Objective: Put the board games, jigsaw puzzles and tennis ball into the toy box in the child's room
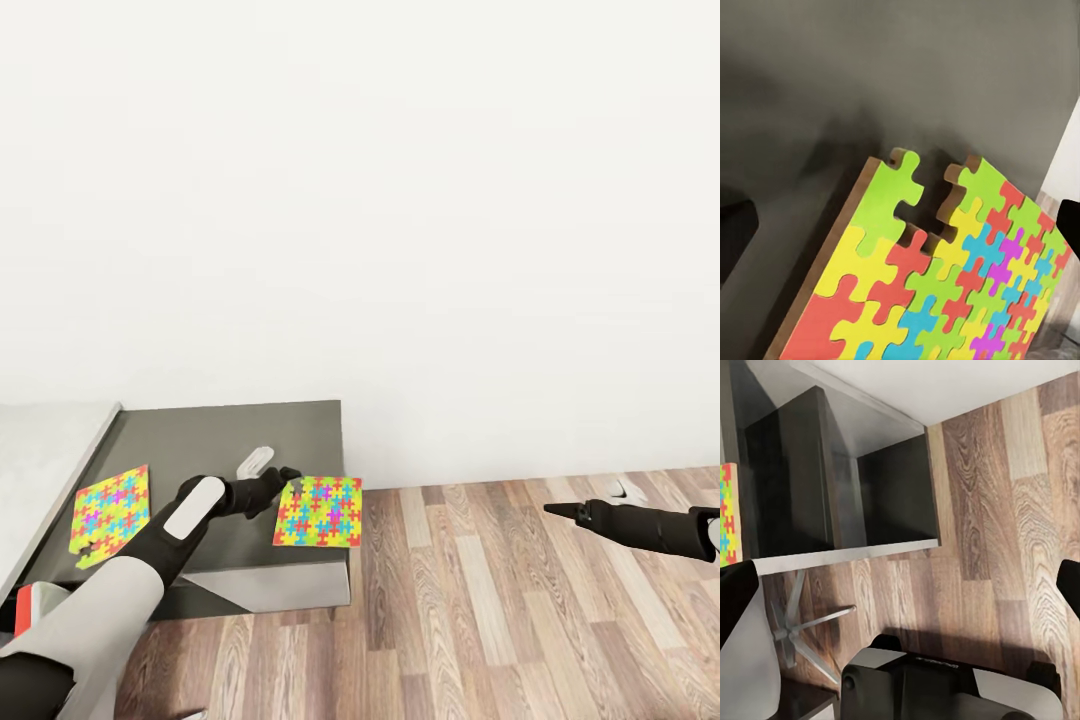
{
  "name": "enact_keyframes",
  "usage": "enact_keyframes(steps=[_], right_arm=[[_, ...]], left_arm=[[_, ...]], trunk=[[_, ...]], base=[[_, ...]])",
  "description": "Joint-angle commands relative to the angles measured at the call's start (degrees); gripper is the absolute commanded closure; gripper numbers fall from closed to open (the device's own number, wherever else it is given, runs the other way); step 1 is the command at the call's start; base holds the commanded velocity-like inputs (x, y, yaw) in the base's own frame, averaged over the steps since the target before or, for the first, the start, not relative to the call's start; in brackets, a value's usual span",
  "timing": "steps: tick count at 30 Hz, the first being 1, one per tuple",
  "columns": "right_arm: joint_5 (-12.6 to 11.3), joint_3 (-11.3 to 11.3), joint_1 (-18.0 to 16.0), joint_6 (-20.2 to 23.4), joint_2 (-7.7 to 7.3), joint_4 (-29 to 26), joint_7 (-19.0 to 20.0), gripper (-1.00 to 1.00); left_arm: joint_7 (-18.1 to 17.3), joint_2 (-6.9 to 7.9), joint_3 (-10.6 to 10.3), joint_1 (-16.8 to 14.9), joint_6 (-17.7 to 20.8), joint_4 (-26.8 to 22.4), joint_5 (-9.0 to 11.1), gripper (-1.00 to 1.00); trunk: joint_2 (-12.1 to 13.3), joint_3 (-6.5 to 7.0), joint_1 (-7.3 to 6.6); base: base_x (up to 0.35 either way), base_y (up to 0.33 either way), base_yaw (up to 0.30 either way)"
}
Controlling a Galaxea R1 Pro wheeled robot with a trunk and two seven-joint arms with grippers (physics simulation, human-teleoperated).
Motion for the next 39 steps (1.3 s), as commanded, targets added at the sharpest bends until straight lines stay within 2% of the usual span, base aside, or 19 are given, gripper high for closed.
enact_keyframes(steps=[1,39], right_arm=[[0.3,0.1,-0.1,0.1,-0.05,0.0,0.4,-1.00],[0.3,0.1,-0.1,0.1,-0.05,-0.1,0.4,-1.00]], left_arm=[[0.6,0.06,-0.3,0.0,0.0,4.2,0.8,-1.00],[0.5,-0.03,-0.3,0.0,0.0,4.2,0.8,-1.00]], trunk=[[-0.1,-0.11,0.22],[-0.1,-0.11,0.22]], base=[[0.000,0.000,-0.017],[0.000,0.000,-0.031]])
